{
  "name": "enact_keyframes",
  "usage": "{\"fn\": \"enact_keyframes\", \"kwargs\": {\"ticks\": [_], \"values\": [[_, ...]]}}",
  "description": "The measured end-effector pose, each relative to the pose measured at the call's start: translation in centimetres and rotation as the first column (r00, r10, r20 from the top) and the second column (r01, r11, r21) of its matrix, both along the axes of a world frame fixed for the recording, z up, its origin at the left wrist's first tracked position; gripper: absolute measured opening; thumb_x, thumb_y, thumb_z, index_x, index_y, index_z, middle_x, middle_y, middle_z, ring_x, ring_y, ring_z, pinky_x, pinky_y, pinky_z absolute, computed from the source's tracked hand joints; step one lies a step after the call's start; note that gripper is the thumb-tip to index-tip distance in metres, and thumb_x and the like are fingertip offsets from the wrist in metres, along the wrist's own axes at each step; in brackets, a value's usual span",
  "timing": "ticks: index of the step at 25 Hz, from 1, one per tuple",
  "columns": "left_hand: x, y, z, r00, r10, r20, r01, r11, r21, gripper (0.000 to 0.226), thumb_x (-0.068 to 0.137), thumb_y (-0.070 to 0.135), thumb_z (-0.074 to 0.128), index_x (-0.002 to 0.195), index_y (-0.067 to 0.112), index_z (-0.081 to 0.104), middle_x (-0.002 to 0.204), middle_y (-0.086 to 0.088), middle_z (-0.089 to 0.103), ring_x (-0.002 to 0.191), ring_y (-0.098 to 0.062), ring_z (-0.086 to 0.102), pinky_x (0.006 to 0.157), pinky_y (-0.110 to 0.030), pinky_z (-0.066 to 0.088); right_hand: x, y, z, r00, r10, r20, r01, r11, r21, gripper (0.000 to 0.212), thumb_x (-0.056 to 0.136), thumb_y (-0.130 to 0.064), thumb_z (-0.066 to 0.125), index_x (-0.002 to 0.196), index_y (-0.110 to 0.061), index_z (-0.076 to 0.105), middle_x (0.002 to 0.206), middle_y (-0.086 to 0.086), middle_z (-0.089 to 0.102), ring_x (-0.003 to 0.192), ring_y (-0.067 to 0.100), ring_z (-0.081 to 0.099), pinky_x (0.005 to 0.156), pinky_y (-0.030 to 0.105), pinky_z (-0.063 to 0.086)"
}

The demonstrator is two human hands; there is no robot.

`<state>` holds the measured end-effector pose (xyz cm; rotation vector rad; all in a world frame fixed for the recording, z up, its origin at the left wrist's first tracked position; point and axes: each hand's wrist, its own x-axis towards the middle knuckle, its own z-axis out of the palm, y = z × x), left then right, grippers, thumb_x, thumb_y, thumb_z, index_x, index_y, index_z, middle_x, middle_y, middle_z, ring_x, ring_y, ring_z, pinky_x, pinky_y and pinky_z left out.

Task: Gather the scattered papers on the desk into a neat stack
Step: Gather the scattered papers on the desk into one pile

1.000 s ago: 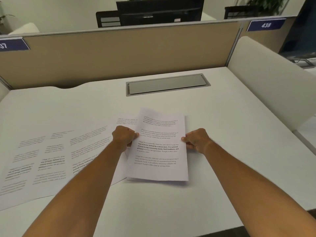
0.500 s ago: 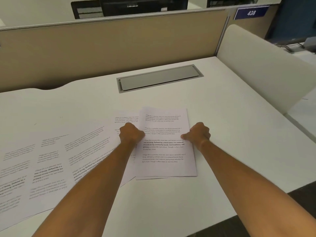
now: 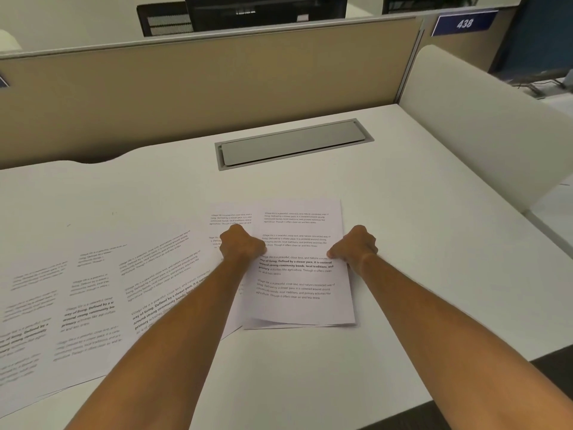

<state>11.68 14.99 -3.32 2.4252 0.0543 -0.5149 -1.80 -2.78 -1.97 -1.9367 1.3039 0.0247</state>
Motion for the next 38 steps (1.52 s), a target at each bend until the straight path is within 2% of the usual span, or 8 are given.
{"fn": "enact_keyframes", "kwargs": {"ticks": [4, 8, 13, 16, 18, 22, 31, 38], "values": [[0.2, 0.0, -0.3, 1.0, -0.002, 0.001, 0.002, 1.0, 0.017, 0.04, 0.063, 0.011, 0.086, 0.07, 0.011, 0.046, 0.075, -0.005, 0.055, 0.082, -0.028, 0.066, 0.076, -0.039, 0.062, 0.2, -0.1, -0.2, 0.998, -0.044, 0.044, 0.039, 0.993, 0.113, 0.034, 0.065, -0.001, 0.081, 0.072, -0.006, 0.048, 0.087, 0.012, 0.058, 0.089, 0.034, 0.066, 0.083, 0.045, 0.06], [0.4, 0.0, -0.5, 1.0, -0.015, -0.002, 0.015, 0.999, 0.033, 0.037, 0.063, 0.012, 0.086, 0.07, 0.009, 0.05, 0.072, -0.006, 0.058, 0.079, -0.029, 0.069, 0.073, -0.038, 0.062, 0.3, -0.8, -0.7, 0.977, -0.133, 0.166, 0.084, 0.959, 0.272, 0.032, 0.067, -0.003, 0.077, 0.096, 0.004, 0.064, 0.096, 0.017, 0.069, 0.09, 0.035, 0.069, 0.082, 0.046, 0.06], [0.6, 0.4, -0.6, 1.0, -0.026, -0.01, 0.026, 1.0, -0.002, 0.031, 0.067, 0.018, 0.083, 0.067, 0.01, 0.053, 0.067, -0.002, 0.059, 0.059, -0.018, 0.059, 0.051, -0.023, 0.047, 0.0, -1.6, -0.7, 0.938, -0.184, 0.295, 0.048, 0.91, 0.412, 0.01, 0.079, 0.011, 0.063, 0.078, 0.001, 0.063, 0.095, 0.018, 0.07, 0.089, 0.033, 0.07, 0.082, 0.053, 0.059], [0.9, 0.6, -0.4, 1.0, -0.029, 0.008, 0.03, 0.983, -0.182, 0.023, 0.078, 0.025, 0.076, 0.086, 0.011, 0.06, 0.083, 0.0, 0.058, 0.077, -0.02, 0.059, 0.067, -0.028, 0.053, -0.6, -2.5, 0.7, 0.918, -0.12, 0.378, -0.047, 0.913, 0.404, 0.017, 0.085, 0.007, 0.062, 0.083, -0.009, 0.068, 0.089, 0.01, 0.074, 0.074, 0.023, 0.071, 0.06, 0.033, 0.059], [1.3, 0.7, 0.6, 0.998, 0.02, -0.064, -0.045, 0.912, -0.408, 0.028, 0.085, 0.022, 0.074, 0.107, 0.006, 0.064, 0.107, -0.007, 0.067, 0.099, -0.027, 0.067, 0.087, -0.041, 0.058, -1.1, -3.7, 1.8, 0.896, -0.111, 0.43, -0.081, 0.911, 0.404, 0.017, 0.087, 0.004, 0.064, 0.089, -0.012, 0.068, 0.091, 0.008, 0.073, 0.075, 0.021, 0.071, 0.061, 0.031, 0.058], [1.7, -0.7, 4.1, 0.999, -0.032, 0.017, 0.035, 0.782, -0.623, 0.01, 0.092, 0.005, 0.064, 0.084, 0.008, 0.069, 0.103, -0.015, 0.074, 0.1, -0.033, 0.071, 0.091, -0.047, 0.058, -1.6, -6.0, 4.5, 0.832, -0.081, 0.549, -0.139, 0.927, 0.348, 0.016, 0.089, 0.003, 0.063, 0.095, -0.012, 0.066, 0.099, 0.013, 0.072, 0.083, 0.026, 0.071, 0.068, 0.035, 0.057], [1.4, -5.3, 11.9, 0.906, 0.063, 0.419, 0.261, 0.696, -0.669, 0.012, 0.096, 0.01, 0.061, 0.092, 0.017, 0.069, 0.088, 0.009, 0.072, 0.083, -0.012, 0.069, 0.078, -0.027, 0.057, -0.3, -10.3, 10.6, 0.631, 0.097, 0.77, -0.195, 0.98, 0.036, 0.016, 0.09, 0.002, 0.065, 0.093, -0.014, 0.064, 0.1, 0.008, 0.074, 0.091, 0.025, 0.071, 0.071, 0.027, 0.056], [0.2, -7.8, 10.6, 0.918, 0.041, 0.394, 0.237, 0.742, -0.627, 0.006, 0.094, 0.013, 0.066, 0.093, 0.016, 0.071, 0.092, 0.0, 0.073, 0.088, -0.021, 0.069, 0.086, -0.035, 0.059, -0.8, -12.8, 9.9, 0.574, 0.107, 0.812, -0.253, 0.966, 0.052, 0.03, 0.087, 0.0, 0.069, 0.114, -0.012, 0.067, 0.103, 0.0, 0.074, 0.093, 0.018, 0.072, 0.076, 0.025, 0.059]]}}
